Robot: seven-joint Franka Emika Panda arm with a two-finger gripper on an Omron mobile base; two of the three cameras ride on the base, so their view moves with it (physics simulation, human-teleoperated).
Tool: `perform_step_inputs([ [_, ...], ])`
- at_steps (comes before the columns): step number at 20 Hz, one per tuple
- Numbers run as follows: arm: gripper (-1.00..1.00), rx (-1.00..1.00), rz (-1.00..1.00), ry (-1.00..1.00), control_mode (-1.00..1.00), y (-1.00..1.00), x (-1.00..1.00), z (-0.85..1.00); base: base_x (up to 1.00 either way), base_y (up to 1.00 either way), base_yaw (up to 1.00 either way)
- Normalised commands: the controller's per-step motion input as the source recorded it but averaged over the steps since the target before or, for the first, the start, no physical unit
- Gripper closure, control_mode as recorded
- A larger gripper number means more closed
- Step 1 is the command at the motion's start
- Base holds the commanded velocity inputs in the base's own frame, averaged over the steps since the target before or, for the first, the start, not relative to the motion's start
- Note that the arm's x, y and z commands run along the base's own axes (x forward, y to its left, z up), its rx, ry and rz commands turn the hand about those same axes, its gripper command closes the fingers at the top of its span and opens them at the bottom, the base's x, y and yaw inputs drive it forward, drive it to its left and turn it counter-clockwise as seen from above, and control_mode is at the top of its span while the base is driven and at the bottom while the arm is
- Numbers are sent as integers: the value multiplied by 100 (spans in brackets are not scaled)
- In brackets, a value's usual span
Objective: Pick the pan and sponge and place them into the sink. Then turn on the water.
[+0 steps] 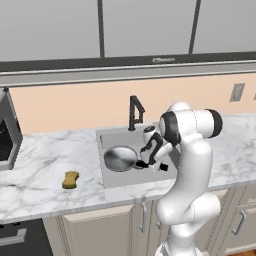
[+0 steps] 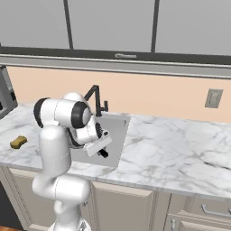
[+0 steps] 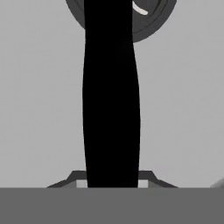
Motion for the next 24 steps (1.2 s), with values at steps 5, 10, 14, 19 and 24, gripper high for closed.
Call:
perform_step_inputs([
  [5,-100,0,0,-15,-100,0,0,-12,0,0,0],
  [10,-100,3,0,-10,-100,0,-18,60,0,0,0],
  [14,-100,7,0,-10,-100,9,-45,100,0,0,0],
  [19,-100,16,-4,0,-100,25,-52,100,0,0,0],
  [24,-100,25,-10,4,-100,42,-57,100,0,0,0],
])
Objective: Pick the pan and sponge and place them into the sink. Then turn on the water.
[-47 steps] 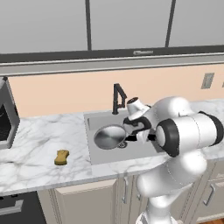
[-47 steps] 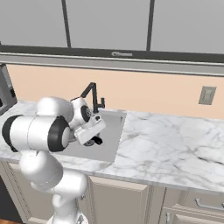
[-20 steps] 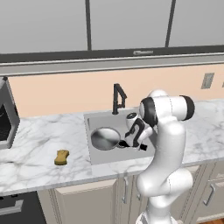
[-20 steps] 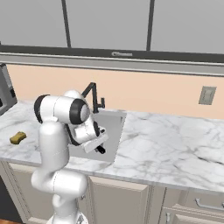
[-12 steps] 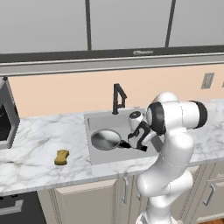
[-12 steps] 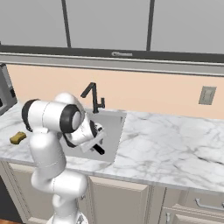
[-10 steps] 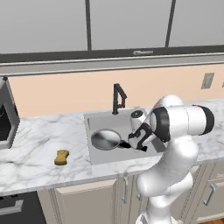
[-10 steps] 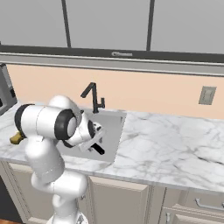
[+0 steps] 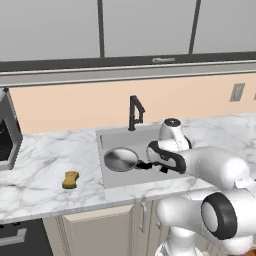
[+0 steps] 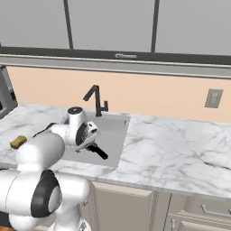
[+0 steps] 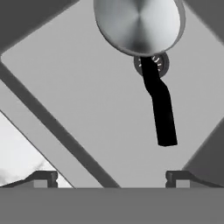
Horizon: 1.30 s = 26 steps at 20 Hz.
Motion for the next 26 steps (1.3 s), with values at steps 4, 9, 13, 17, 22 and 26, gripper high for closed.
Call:
perform_step_inputs([
  [4,-100,22,-17,6,-100,69,-57,100,0,0,0],
  [9,-100,18,-26,11,-100,90,-52,100,0,0,0],
  [13,-100,12,-34,14,-100,100,-49,94,0,0,0],
  [17,-100,2,-36,21,-100,100,-28,61,0,0,0],
  [22,-100,-2,-33,26,-100,100,-3,7,0,0,0],
  [26,-100,-5,-29,20,-100,91,11,-11,0,0,0],
])
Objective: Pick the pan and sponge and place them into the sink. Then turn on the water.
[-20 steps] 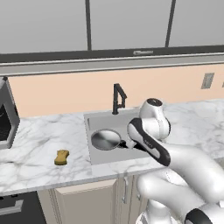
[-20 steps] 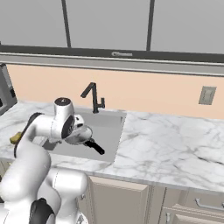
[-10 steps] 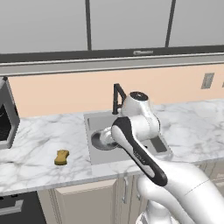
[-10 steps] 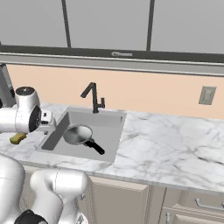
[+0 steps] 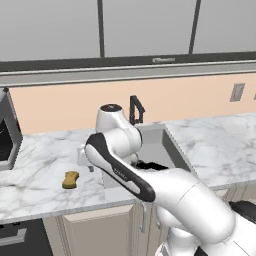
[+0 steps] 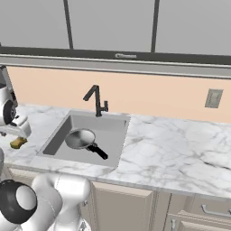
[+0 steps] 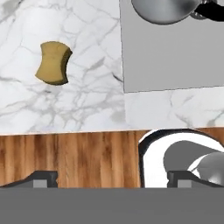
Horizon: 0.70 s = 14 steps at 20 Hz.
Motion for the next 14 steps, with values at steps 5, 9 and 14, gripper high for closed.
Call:
perform_step_inputs([
  [5,-100,0,-18,14,-100,50,29,-37,0,0,0],
  [9,-100,0,-12,10,-100,34,41,-66,0,0,0],
  [14,-100,-1,-9,2,-100,32,44,-63,0,0,0],
])
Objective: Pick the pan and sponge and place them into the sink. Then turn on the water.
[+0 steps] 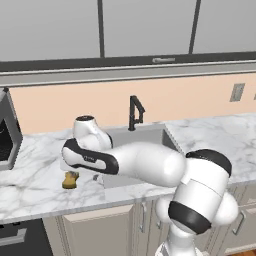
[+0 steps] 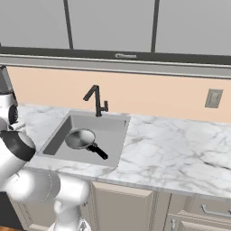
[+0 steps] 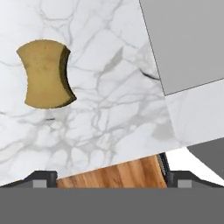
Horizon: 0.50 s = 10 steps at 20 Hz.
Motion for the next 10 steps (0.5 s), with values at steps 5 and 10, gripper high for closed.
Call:
perform_step_inputs([
  [5,-100,-2,-8,0,-100,41,31,-19,0,0,0],
  [10,-100,-3,-5,0,-100,36,27,-23,0,0,0],
])
